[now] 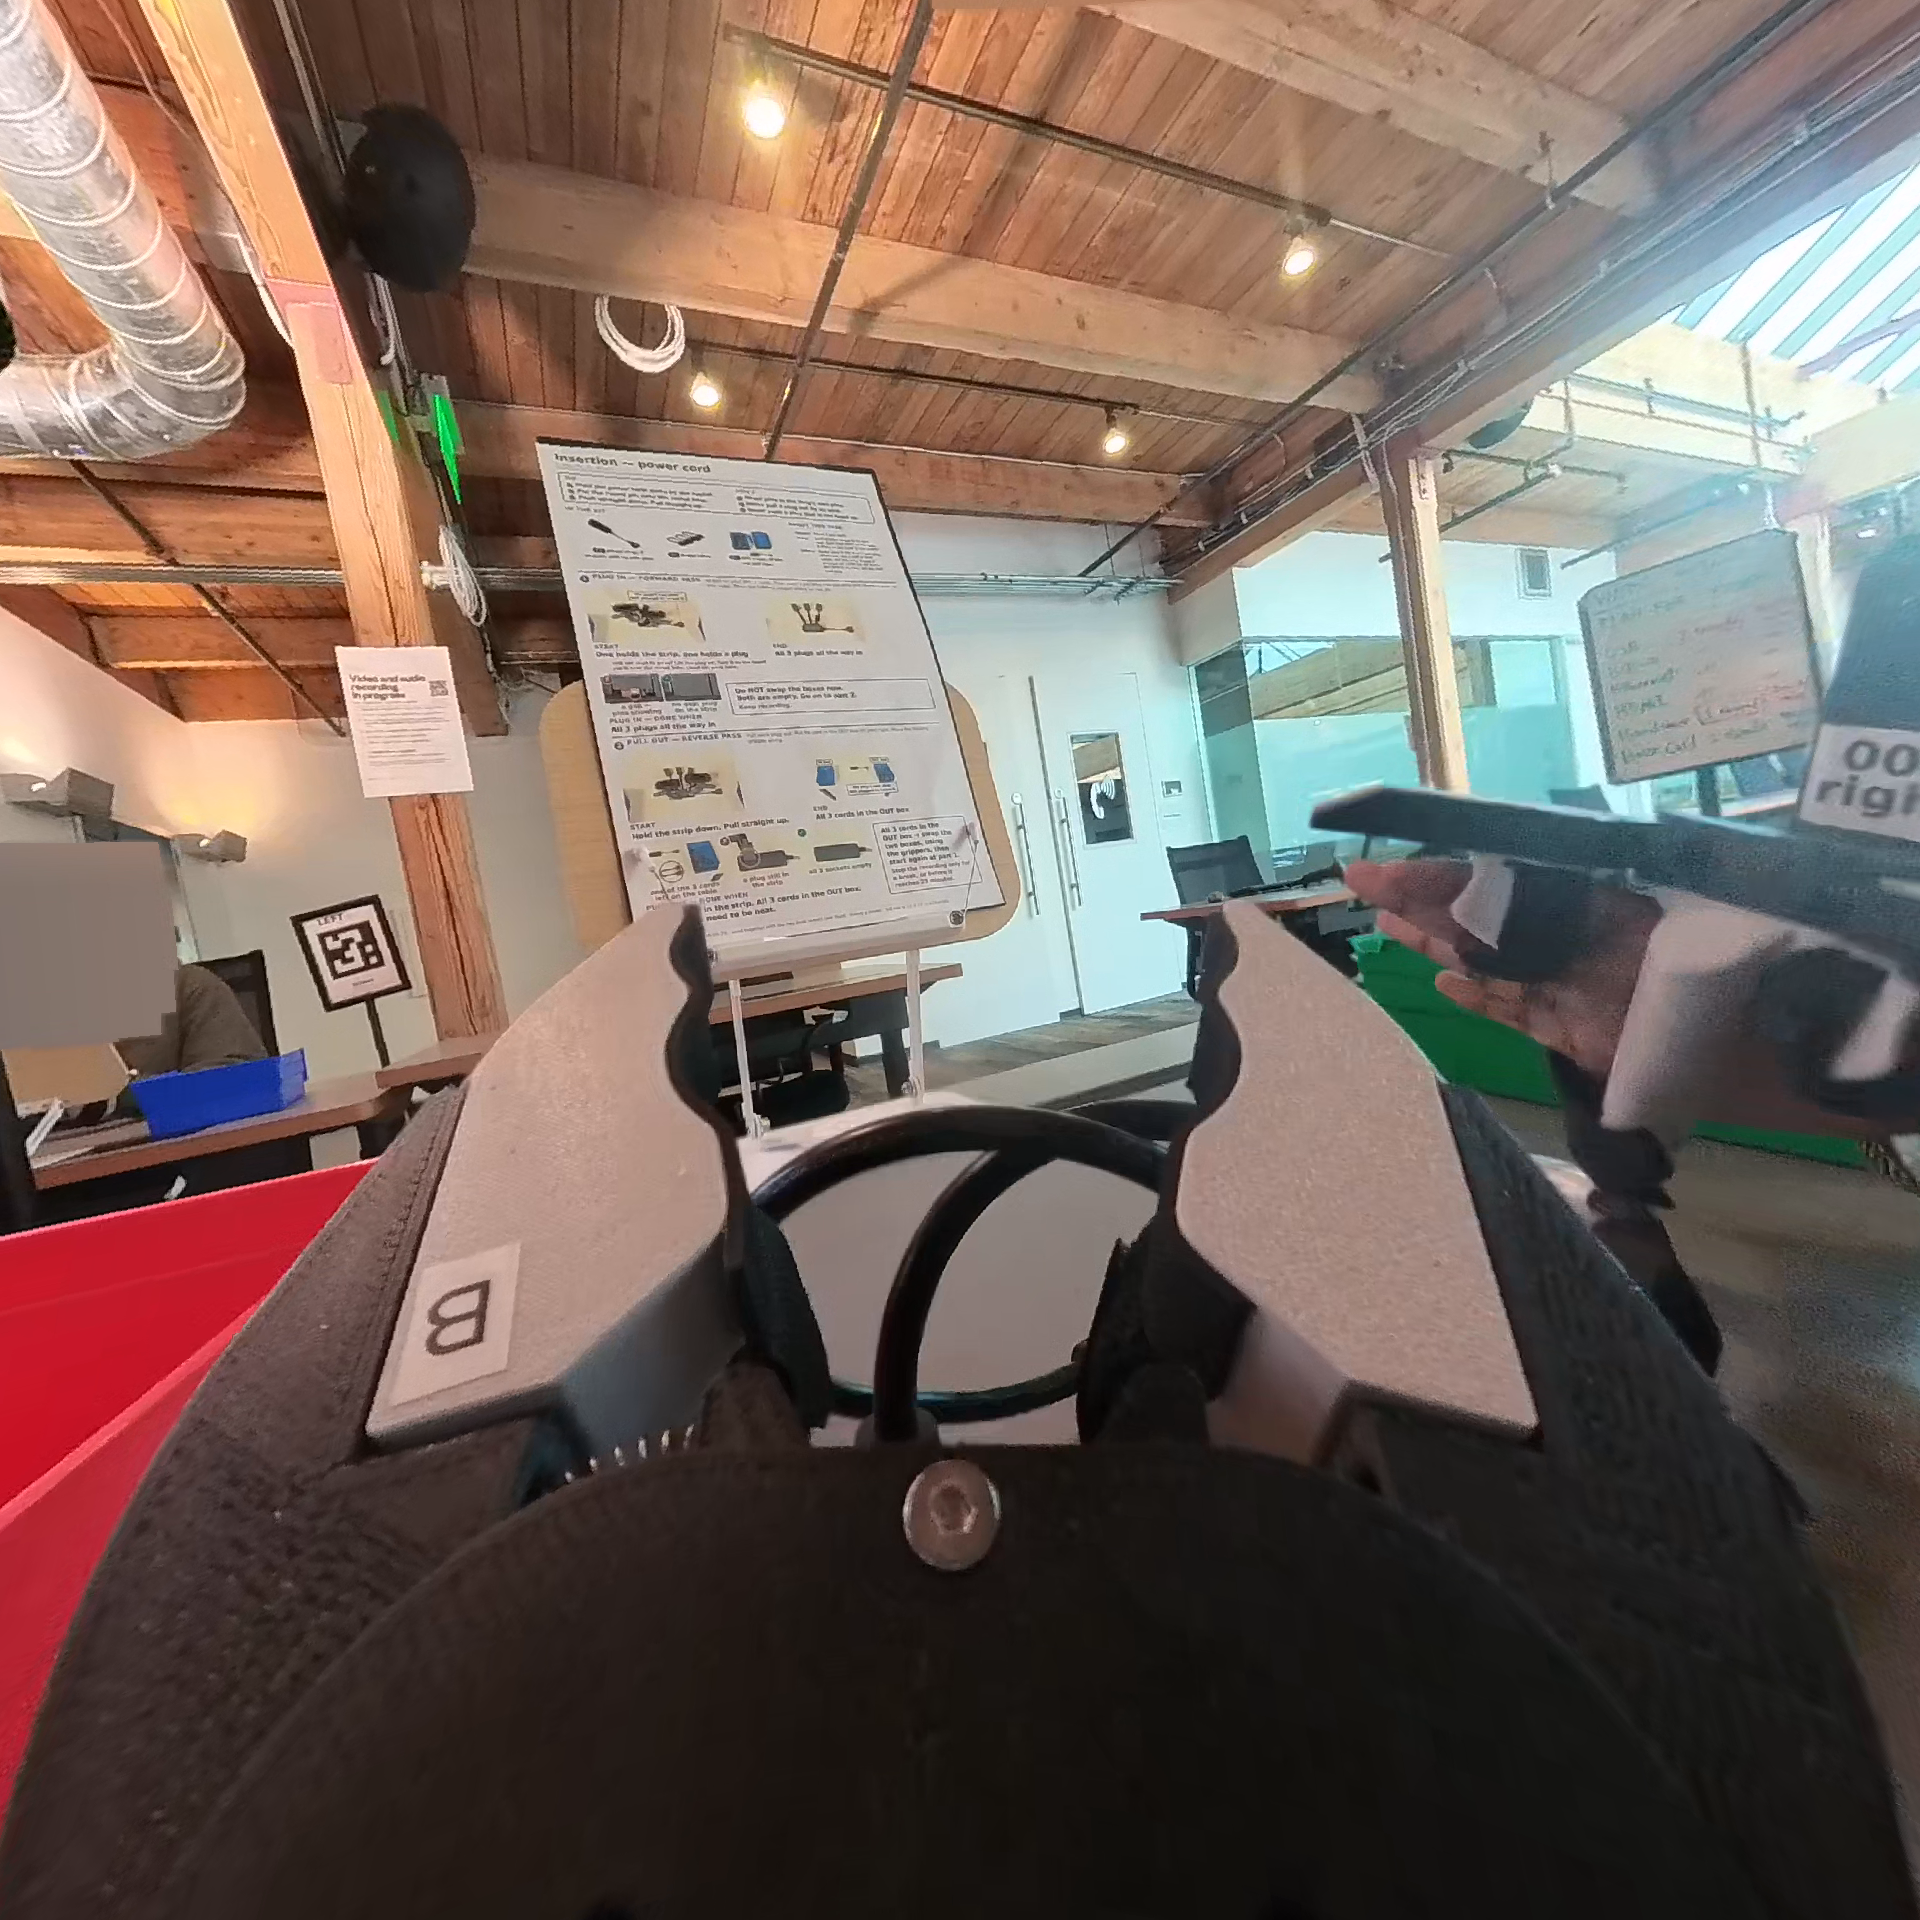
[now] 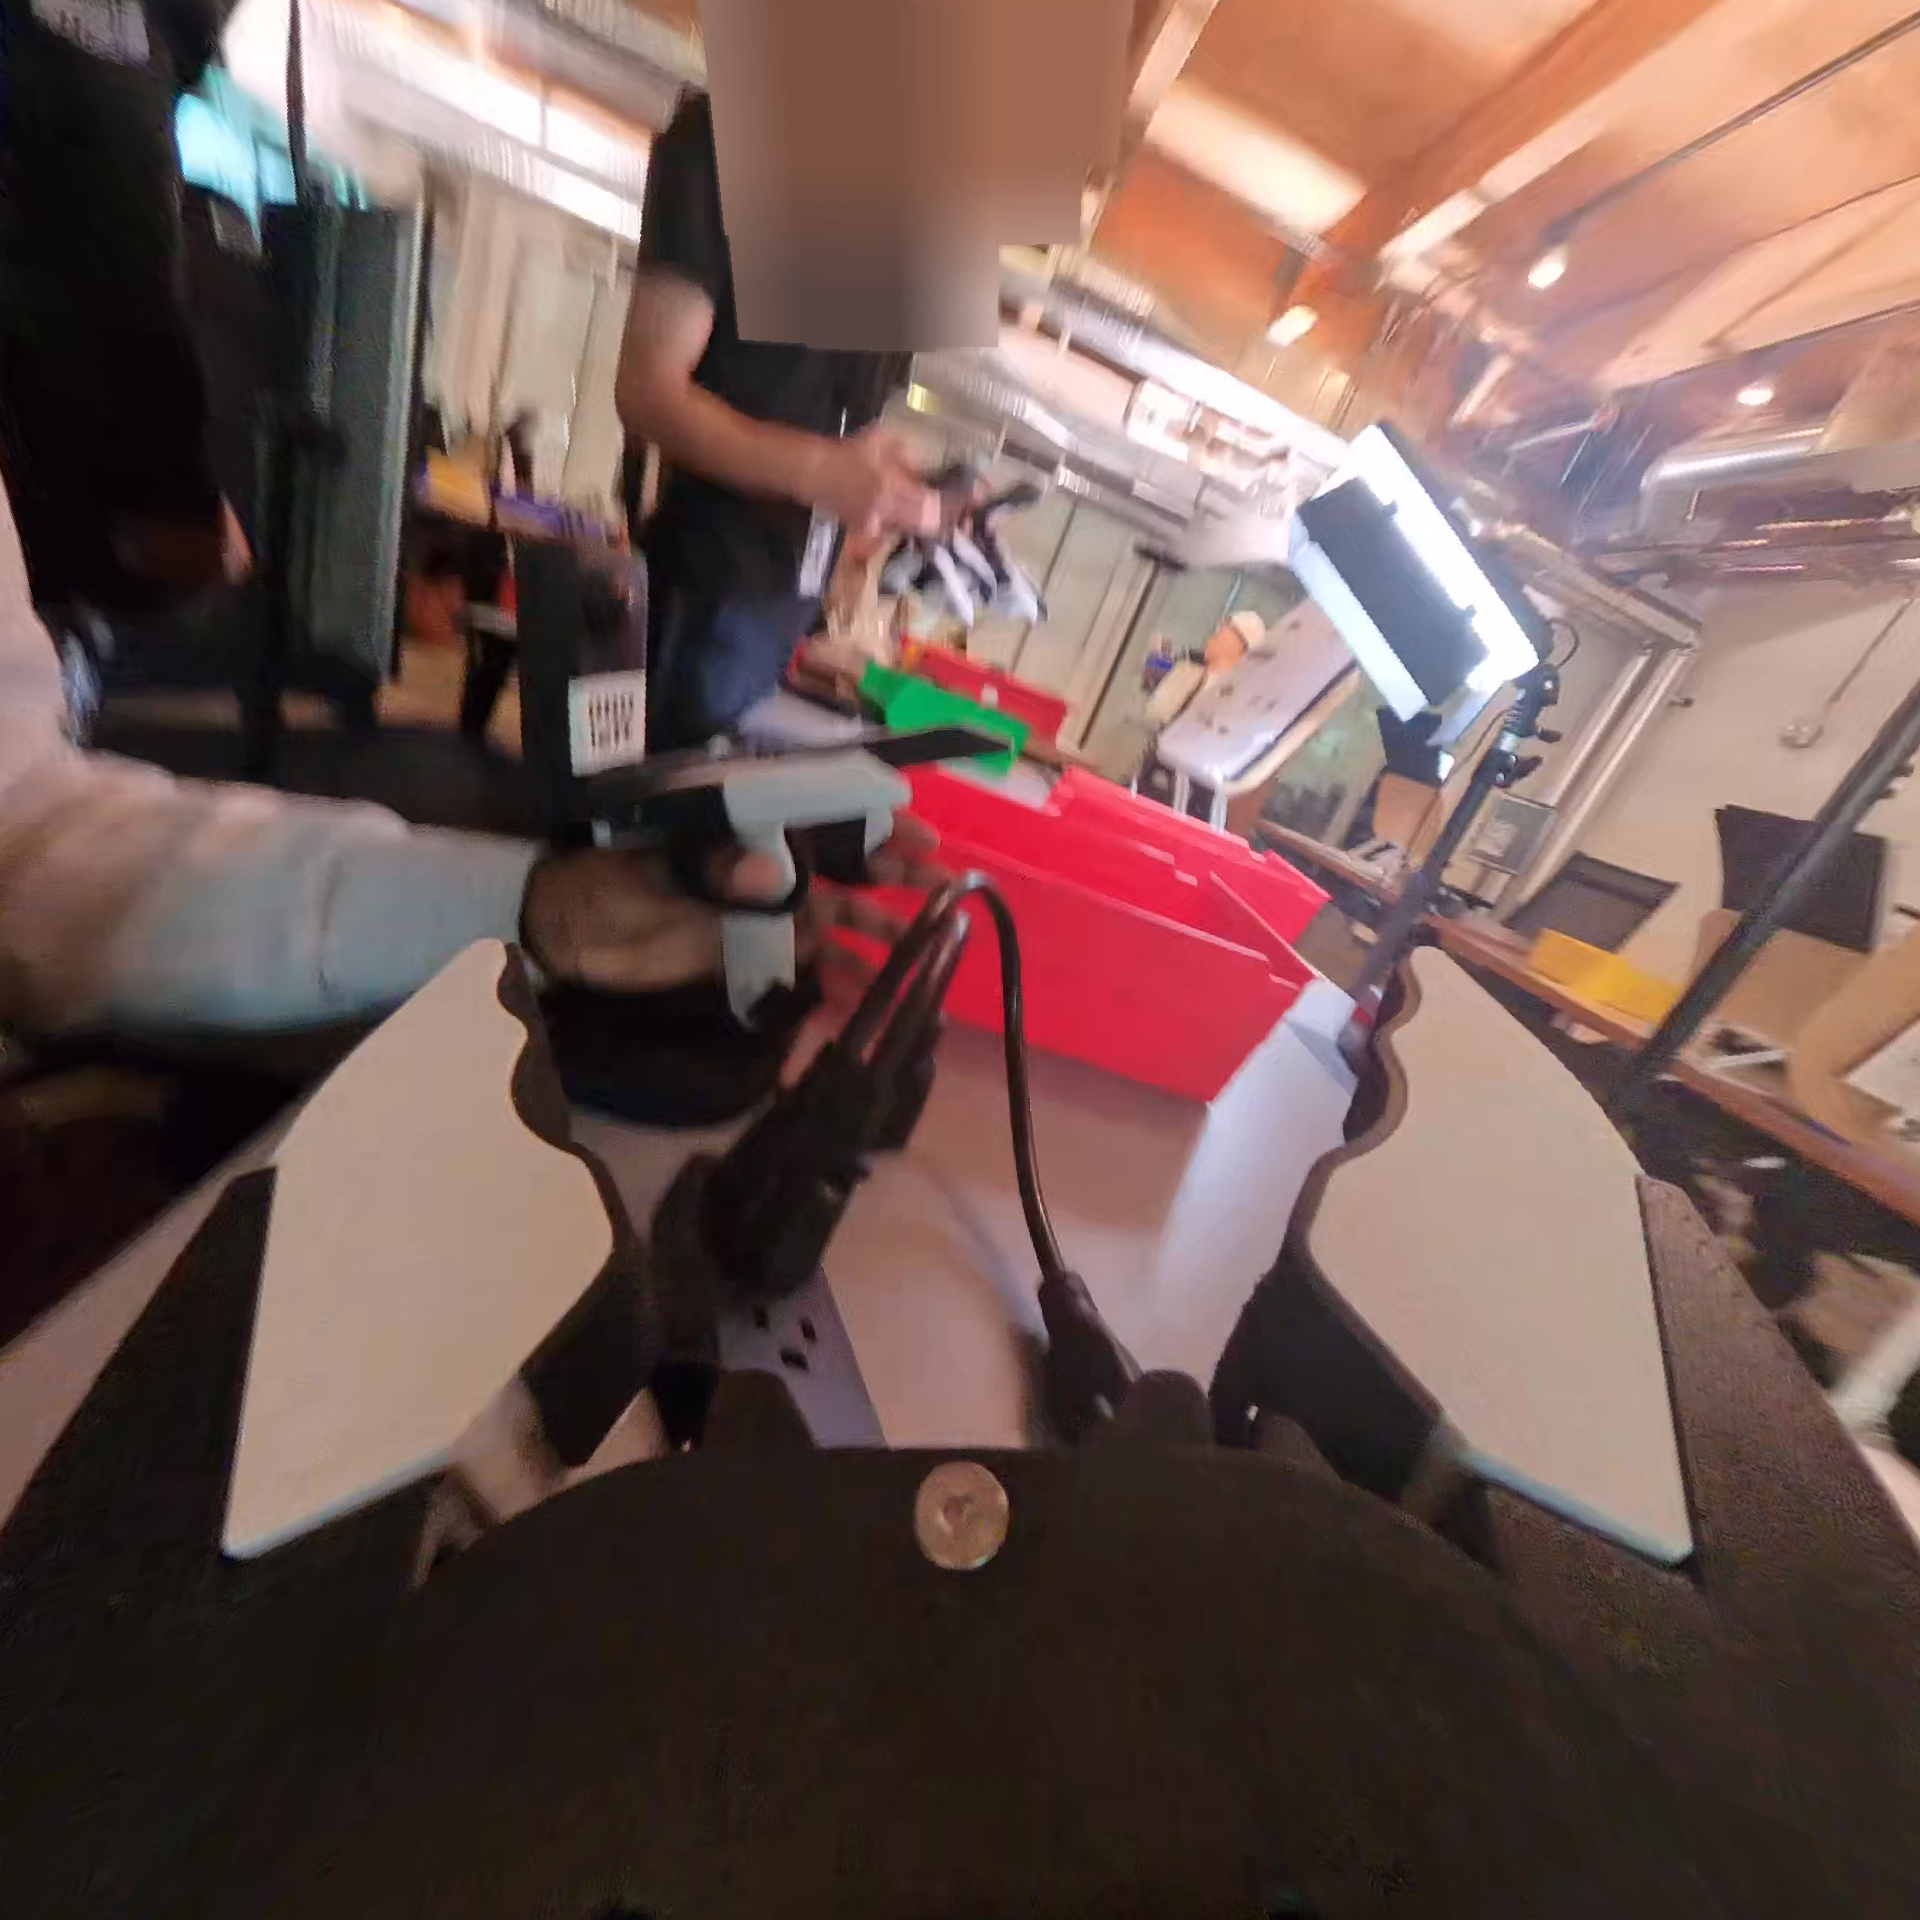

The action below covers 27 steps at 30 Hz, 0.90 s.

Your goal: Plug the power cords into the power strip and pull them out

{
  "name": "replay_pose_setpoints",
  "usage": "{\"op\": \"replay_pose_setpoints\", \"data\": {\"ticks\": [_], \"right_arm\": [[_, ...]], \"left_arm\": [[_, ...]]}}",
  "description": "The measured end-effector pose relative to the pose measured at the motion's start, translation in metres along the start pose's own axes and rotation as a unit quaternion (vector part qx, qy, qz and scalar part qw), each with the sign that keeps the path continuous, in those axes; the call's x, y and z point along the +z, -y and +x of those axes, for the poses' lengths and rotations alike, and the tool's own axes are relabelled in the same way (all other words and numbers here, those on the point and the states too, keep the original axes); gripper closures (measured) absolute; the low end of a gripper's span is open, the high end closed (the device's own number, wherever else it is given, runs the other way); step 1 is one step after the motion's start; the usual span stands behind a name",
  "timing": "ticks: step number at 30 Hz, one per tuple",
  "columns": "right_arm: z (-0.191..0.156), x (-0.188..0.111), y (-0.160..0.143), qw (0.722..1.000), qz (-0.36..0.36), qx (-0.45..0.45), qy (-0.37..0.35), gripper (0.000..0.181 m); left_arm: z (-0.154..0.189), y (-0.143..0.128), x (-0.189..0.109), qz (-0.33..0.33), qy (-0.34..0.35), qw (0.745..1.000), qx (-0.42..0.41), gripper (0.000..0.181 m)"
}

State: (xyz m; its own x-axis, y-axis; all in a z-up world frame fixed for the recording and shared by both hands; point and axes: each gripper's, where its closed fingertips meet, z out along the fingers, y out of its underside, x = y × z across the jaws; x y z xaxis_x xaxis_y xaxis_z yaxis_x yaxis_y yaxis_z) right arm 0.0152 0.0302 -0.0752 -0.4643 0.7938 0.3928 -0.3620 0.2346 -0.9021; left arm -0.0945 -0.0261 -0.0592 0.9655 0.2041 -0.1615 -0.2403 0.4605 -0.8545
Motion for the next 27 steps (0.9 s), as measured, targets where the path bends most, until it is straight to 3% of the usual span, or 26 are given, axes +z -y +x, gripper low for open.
{"op": "replay_pose_setpoints", "data": {"ticks": [3,7,11,17,23,25,26,27], "right_arm": [[0.012,-0.008,-0.007,0.996,-0.030,-0.070,-0.044,0.037],[0.035,-0.020,0.005,0.985,-0.023,-0.127,-0.111,0.061],[0.043,-0.027,0.025,0.972,0.006,-0.173,-0.156,0.053],[0.042,-0.028,0.030,0.945,-0.018,-0.273,-0.177,0.044],[0.023,-0.017,0.017,0.941,-0.047,-0.309,-0.129,0.047],[0.016,-0.014,0.005,0.943,-0.072,-0.311,-0.097,0.057],[0.011,-0.014,-0.004,0.945,-0.092,-0.304,-0.077,0.072],[0.006,-0.015,-0.015,0.947,-0.121,-0.292,-0.055,0.106]], "left_arm": [[0.000,0.008,-0.002,0.024,-0.003,1.000,0.000,0.096],[-0.011,0.020,-0.009,0.048,0.038,0.997,0.040,0.114],[-0.017,0.014,-0.010,0.032,0.051,0.998,0.031,0.118],[0.014,0.003,-0.002,0.010,-0.049,0.999,-0.005,0.119],[0.055,0.014,-0.009,0.043,-0.165,0.985,-0.009,0.120],[0.062,0.018,-0.012,0.052,-0.193,0.979,-0.027,0.119],[0.065,0.021,-0.014,0.058,-0.206,0.976,-0.037,0.119],[0.067,0.023,-0.015,0.064,-0.216,0.973,-0.046,0.119]]}}
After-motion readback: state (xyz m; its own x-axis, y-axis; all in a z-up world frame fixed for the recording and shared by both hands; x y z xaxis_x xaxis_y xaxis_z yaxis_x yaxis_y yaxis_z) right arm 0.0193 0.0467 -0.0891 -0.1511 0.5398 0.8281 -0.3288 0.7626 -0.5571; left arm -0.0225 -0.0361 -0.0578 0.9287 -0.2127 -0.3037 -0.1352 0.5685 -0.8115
